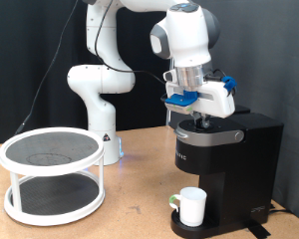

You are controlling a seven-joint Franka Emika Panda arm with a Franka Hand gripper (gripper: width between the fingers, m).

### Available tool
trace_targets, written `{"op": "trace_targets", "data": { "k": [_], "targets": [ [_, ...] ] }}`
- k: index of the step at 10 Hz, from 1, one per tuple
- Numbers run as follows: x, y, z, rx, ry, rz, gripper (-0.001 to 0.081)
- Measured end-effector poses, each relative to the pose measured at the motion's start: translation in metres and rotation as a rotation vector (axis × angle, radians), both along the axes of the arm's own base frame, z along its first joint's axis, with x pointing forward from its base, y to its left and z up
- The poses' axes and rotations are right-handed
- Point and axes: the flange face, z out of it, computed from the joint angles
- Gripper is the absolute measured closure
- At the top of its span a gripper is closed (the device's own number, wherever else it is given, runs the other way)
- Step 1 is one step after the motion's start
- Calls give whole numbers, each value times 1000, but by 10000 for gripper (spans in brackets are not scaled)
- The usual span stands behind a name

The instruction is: Make a cup of coffee with the keurig machine

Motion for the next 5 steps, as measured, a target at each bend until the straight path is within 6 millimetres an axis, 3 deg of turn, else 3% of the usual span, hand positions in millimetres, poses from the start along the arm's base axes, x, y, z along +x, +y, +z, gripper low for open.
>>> {"op": "trace_targets", "data": {
  "k": [5],
  "targets": [
    [-16,-5,9,49,-41,4,806]
  ]
}}
